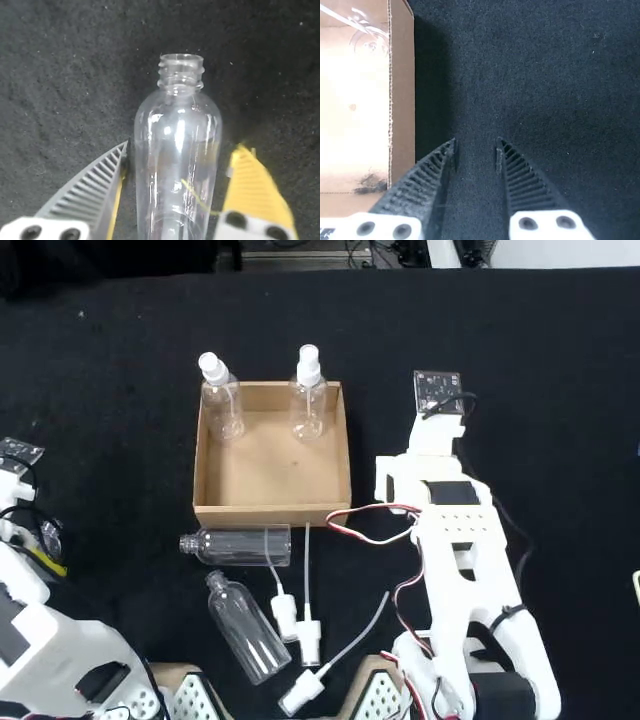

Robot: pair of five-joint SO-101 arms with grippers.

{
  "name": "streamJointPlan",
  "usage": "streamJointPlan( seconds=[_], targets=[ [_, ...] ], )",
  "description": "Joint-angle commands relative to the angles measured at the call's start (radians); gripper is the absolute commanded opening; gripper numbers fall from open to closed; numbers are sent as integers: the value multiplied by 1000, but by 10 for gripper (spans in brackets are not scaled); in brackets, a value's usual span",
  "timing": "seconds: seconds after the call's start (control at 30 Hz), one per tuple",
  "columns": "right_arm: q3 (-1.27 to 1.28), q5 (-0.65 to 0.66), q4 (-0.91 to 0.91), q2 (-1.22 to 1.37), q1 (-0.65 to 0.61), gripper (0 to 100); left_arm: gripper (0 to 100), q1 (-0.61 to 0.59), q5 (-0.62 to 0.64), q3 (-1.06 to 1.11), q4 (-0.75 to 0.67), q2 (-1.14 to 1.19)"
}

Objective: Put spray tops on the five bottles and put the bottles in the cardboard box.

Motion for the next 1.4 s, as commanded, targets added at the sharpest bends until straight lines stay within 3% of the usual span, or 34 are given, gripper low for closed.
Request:
streamJointPlan(
  seconds=[0.0,0.2,0.27,0.37,0.53,0.63,0.8,1.0,1.2,1.37],
  targets=[
    [-4,9,-31,-51,25,89,205,-10,-12,-30,9,-9],
    [-4,9,-31,-51,25,89,43,-5,-2,4,9,-20],
    [-4,9,-31,-51,25,89,29,-5,26,-12,9,-21],
    [-4,9,-31,-51,25,89,30,-5,127,-50,34,-46],
    [-4,9,-31,-51,25,89,30,45,262,-102,199,-226],
    [-4,9,-31,-51,25,89,30,90,443,-85,199,-381],
    [-4,9,-31,-51,25,89,30,136,801,53,46,-585],
    [-4,9,-31,-51,25,89,30,239,1106,348,-213,-756],
    [-1,9,-31,-51,25,89,30,306,1247,559,-480,-878],
    [5,9,-31,-59,25,89,30,312,1326,644,-511,-964]
  ],
)
